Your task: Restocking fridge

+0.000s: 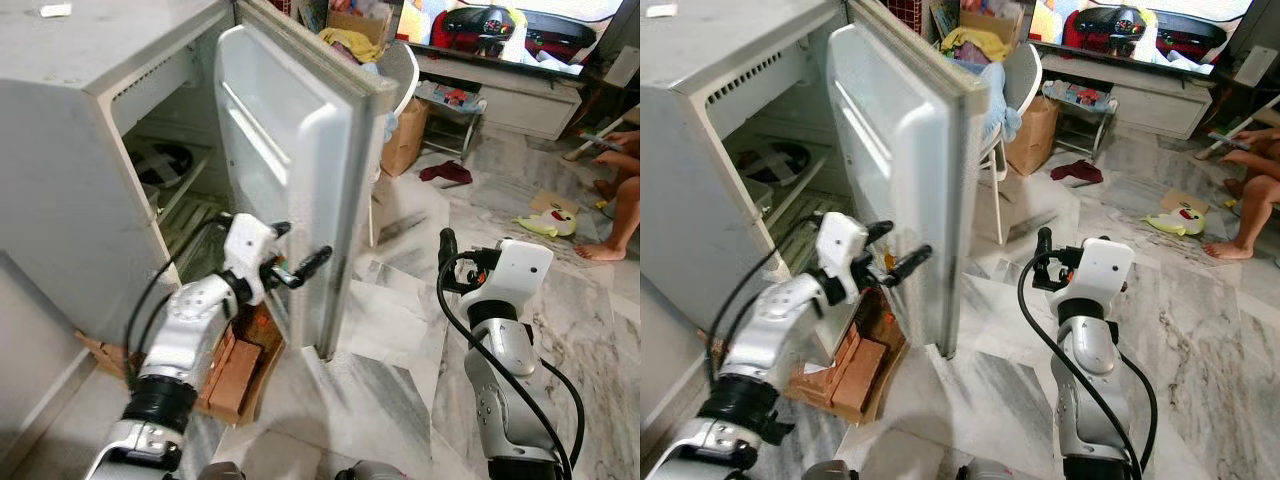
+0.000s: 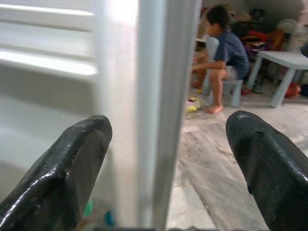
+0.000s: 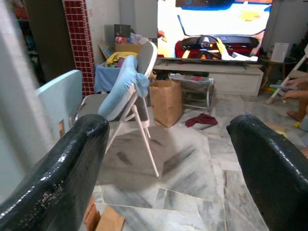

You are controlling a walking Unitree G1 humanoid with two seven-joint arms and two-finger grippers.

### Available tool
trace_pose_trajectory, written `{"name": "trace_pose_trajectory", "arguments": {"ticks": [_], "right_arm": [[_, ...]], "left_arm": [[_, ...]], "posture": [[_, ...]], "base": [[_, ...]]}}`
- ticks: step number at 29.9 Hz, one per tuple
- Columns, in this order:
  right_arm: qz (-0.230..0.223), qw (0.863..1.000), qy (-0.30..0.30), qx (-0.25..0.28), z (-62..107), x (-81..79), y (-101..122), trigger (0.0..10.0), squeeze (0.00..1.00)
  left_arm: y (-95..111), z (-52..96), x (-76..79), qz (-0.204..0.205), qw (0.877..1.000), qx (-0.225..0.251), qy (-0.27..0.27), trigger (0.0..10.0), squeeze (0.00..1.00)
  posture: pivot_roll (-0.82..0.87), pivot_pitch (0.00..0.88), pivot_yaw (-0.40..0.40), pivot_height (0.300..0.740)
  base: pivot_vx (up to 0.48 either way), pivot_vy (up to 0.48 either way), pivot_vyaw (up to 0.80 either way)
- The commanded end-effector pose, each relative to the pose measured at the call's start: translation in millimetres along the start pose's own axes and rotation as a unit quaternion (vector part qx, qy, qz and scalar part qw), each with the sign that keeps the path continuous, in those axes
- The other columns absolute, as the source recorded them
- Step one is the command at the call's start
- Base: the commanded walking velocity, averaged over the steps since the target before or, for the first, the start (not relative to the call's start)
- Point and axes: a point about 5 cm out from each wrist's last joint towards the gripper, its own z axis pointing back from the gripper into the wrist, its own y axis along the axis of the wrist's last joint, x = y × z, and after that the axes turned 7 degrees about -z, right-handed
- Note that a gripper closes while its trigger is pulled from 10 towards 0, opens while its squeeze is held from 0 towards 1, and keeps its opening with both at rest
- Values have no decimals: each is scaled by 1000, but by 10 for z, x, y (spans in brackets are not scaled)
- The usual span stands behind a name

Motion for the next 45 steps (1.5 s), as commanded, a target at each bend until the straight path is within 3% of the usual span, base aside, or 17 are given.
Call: {"name": "trace_pose_trajectory", "arguments": {"ticks": [1, 9, 18, 26, 31, 34, 39, 45], "right_arm": [[2, 1000, 2, 6, -28, -28, 22, 10000, 0], [4, 1000, 3, 1, -46, -33, 1, 10000, 0], [4, 1000, 4, -1, -46, -39, -22, 10000, 0], [4, 1000, 7, 3, -75, -67, -7, 10000, 0], [4, 1000, 7, 4, -79, -72, -10, 10000, 0], [4, 1000, 7, 6, -83, -80, -11, 10000, 0], [4, 1000, 5, 8, -87, -66, -8, 10000, 0], [4, 1000, 2, 8, -85, -72, -21, 10000, 0]], "left_arm": [[13, 76, -51, -2, 1000, 1, 17, 10000, 0], [-136, 332, -159, 0, 996, -24, 88, 10000, 0], [-172, 385, -130, 15, 994, -25, 105, 10000, 0], [-142, 240, -226, -6, 990, -32, 135, 10000, 0], [-113, 124, -217, -13, 992, -29, 123, 10000, 0], [-32, -59, -148, -18, 995, -15, 93, 10000, 0], [22, -177, -63, -24, 998, -4, 59, 10000, 0], [82, -351, 213, -35, 999, 10, -13, 10000, 0]], "posture": [[11, 0, -81, 740], [9, 0, -80, 740], [4, 0, -78, 740], [3, 0, -78, 740], [0, 0, -75, 740], [-5, 0, -72, 740], [-9, 0, -68, 740], [-8, 0, -67, 740]], "base": [[0, 0, 0], [0, 0, -156], [162, -309, -717], [461, 0, 0], [467, 0, 0], [469, 0, 0], [467, 0, 0], [469, 0, 0]]}}
